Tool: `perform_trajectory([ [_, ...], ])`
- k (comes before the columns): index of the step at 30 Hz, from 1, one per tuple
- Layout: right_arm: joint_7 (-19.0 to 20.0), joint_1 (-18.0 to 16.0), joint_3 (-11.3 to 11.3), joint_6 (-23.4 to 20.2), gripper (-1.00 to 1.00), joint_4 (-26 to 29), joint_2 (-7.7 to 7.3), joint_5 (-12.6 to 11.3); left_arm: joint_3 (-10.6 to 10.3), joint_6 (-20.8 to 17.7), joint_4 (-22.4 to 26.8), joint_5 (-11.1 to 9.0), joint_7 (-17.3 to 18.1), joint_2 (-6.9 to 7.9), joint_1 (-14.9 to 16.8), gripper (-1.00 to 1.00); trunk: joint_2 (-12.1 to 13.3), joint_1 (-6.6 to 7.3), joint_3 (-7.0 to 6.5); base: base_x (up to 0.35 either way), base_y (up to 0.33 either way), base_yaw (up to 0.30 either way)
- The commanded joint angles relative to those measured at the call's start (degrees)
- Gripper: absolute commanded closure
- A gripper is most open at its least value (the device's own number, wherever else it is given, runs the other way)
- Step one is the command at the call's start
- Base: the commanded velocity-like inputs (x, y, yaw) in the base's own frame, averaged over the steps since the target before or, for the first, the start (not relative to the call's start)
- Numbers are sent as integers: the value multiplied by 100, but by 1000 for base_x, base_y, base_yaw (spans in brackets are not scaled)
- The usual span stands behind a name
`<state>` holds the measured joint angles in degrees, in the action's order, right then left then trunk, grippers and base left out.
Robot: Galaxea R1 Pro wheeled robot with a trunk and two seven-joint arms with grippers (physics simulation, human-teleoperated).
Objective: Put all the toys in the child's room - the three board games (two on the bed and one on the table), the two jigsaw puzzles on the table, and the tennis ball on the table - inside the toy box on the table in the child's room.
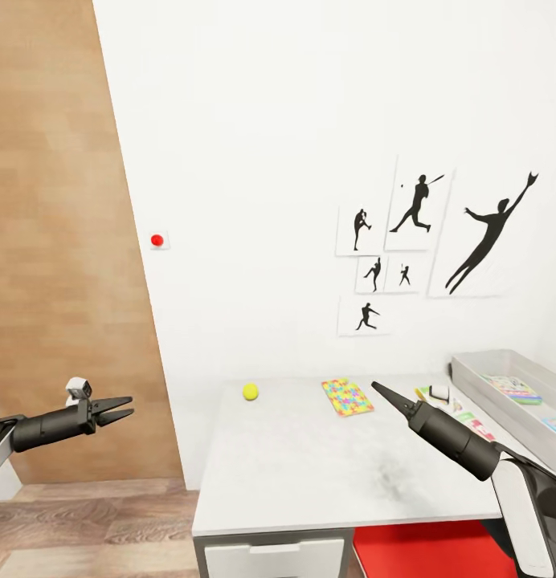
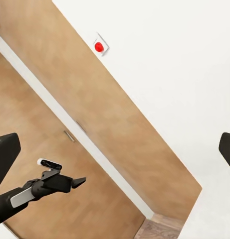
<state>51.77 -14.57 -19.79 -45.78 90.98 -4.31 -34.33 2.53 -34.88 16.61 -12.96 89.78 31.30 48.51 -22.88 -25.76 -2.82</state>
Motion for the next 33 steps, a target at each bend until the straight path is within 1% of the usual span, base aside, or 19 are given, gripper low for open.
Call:
perform_trajectory([
  [1,9,-2,-3,-30,-100,-1,0,-14,11,-54,0,13,22,-1,1,-100,-4,-2,3,11,14,0],
  [5,-37,-2,18,-18,-100,-1,0,-13,11,-35,0,13,22,-1,0,-100,-4,-2,3,5,130,0],
  [7,-247,-2,20,-3,-100,-1,0,-13,11,-31,0,13,22,-1,1,-100,-4,-2,3,1,100,0],
  [10,-749,-2,58,-5,-100,5,5,-13,11,-27,0,13,22,-1,1,-100,-4,-2,3,0,36,0],
  [12,-1119,-4,217,-24,-100,6,22,-13,11,-23,-1,9,22,-1,0,-100,-4,-2,3,0,15,0],
  [15,-2072,-46,667,-65,-100,9,49,-53,11,-20,-2,6,22,-6,1,-100,-4,-2,3,0,6,0],
  [16,-2260,-83,720,-85,-100,11,53,-67,11,-18,-3,5,22,-7,1,-100,-4,-2,3,0,3,0],
  [18,-3081,-561,854,-382,-100,8,124,-114,11,-15,-5,5,22,-9,0,-100,-4,-2,3,0,1,0],
  [19,-3309,-739,877,-523,-100,3,161,-115,11,-16,-6,5,22,-9,0,-100,-4,-2,3,0,0,0],
  [21,-4342,-1480,937,-1046,-100,-120,349,-102,11,-13,-6,0,22,-9,-1,-100,-4,-2,3,0,0,0],
  [22,-4920,-1835,956,-1159,-100,-273,472,-95,7,-15,-4,-3,22,-11,0,-100,-4,-2,3,0,0,0],
  [23,-5217,-2015,965,-1202,-100,-371,534,-95,6,-14,-5,-5,22,-13,0,-100,-4,-2,3,0,0,0],
  [25,-6388,-2762,1018,-1312,-100,-1027,704,-104,4,-14,-6,-10,22,-19,-3,-100,-4,-2,3,0,0,0],
  [26,-6643,-2950,1029,-1327,-100,-1260,731,-108,3,-13,-7,-11,22,-21,-4,-100,-4,-2,3,0,0,0],
  [27,-7069,-3315,1048,-1343,-100,-1767,768,-113,6,-12,-7,-12,22,-20,-2,-100,-4,-2,3,0,0,0],
  [28,-7241,-3487,1055,-1339,-100,-2035,783,-107,7,-12,-8,-10,22,-20,-1,-100,-4,-2,3,0,0,0],
  [30,-7696,-4108,1068,-1270,-100,-3200,806,-71,9,-11,-7,-9,22,-19,-4,-100,-4,-2,3,0,0,0],
  [31,-7762,-4253,1069,-1222,-100,-3507,801,-64,9,-11,-8,-8,22,-19,-3,-100,-4,-2,3,0,0,0],
  [33,-7890,-4700,1076,-939,-100,-4460,783,-51,10,-9,-4,-11,22,-20,-2,-100,-4,-2,3,0,0,0],
])
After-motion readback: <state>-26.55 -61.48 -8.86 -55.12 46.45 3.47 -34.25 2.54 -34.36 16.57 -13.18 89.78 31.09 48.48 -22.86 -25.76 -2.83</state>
